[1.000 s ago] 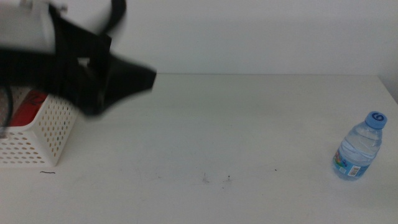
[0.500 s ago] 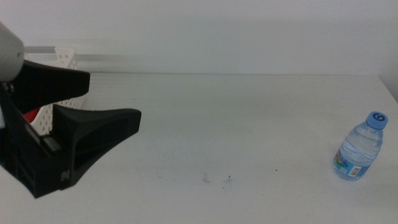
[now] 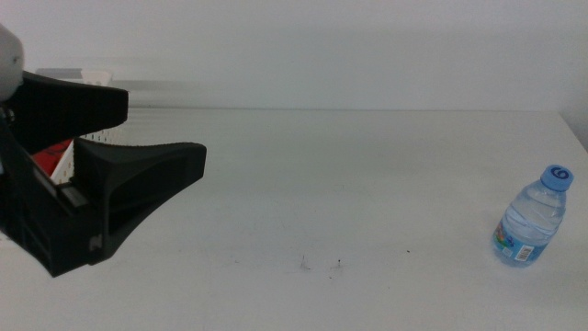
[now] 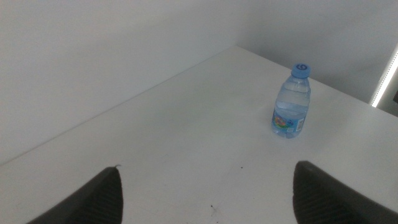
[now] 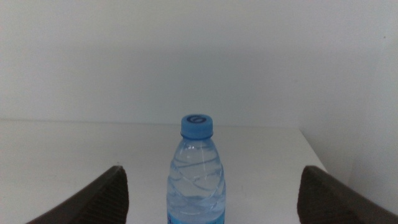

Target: Use arms to grab the bottles and put them into the dustbin to the left of the table.

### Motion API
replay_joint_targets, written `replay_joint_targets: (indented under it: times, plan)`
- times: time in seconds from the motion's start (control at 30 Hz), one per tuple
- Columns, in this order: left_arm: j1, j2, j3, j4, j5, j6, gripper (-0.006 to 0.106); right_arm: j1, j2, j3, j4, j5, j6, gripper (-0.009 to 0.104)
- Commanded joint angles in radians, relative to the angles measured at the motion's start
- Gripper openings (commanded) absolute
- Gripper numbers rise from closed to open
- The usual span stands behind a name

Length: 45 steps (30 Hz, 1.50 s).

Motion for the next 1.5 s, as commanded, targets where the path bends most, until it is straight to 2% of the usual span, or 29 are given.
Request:
replay_joint_targets:
  times: [0.0, 0.07, 0.17, 0.23, 0.43, 0.7, 0.93, 1.1, 1.47]
  plan:
    - [-0.006, -0.004, 0.003, 0.001, -0.015, -0.012, 0.094, 0.002, -0.005, 0.004, -0.001, -0.027, -0.008, 0.093]
    - [-0.006, -0.004, 0.003, 0.001, -0.017, -0.012, 0.094, 0.002, -0.005, 0.004, -0.032, -0.011, -0.020, 0.093]
    - [-0.006, -0.004, 0.003, 0.001, -0.017, -0.012, 0.094, 0.002, 0.001, 0.004, -0.034, -0.001, -0.018, 0.093]
    - [-0.006, -0.004, 0.003, 0.001, -0.017, -0.012, 0.094, 0.002, 0.058, 0.004, -0.034, -0.074, -0.018, 0.093]
    - [-0.006, -0.004, 0.003, 0.001, -0.017, -0.012, 0.094, 0.002, 0.209, 0.004, -0.034, -0.138, -0.013, 0.093]
    - [-0.006, -0.004, 0.003, 0.001, -0.017, -0.012, 0.094, 0.002, 0.449, 0.004, -0.036, -0.358, -0.013, 0.093]
    - [-0.006, -0.004, 0.003, 0.001, -0.017, -0.012, 0.094, 0.002, 0.644, 0.004, 0.023, -0.563, -0.013, 0.093]
    - [-0.006, -0.004, 0.003, 0.001, -0.017, -0.012, 0.094, 0.002, 0.714, 0.004, 0.097, -0.605, -0.011, 0.093]
    - [-0.006, -0.004, 0.003, 0.001, -0.017, -0.012, 0.094, 0.002, 0.757, 0.004, 0.087, -0.631, 0.007, 0.093]
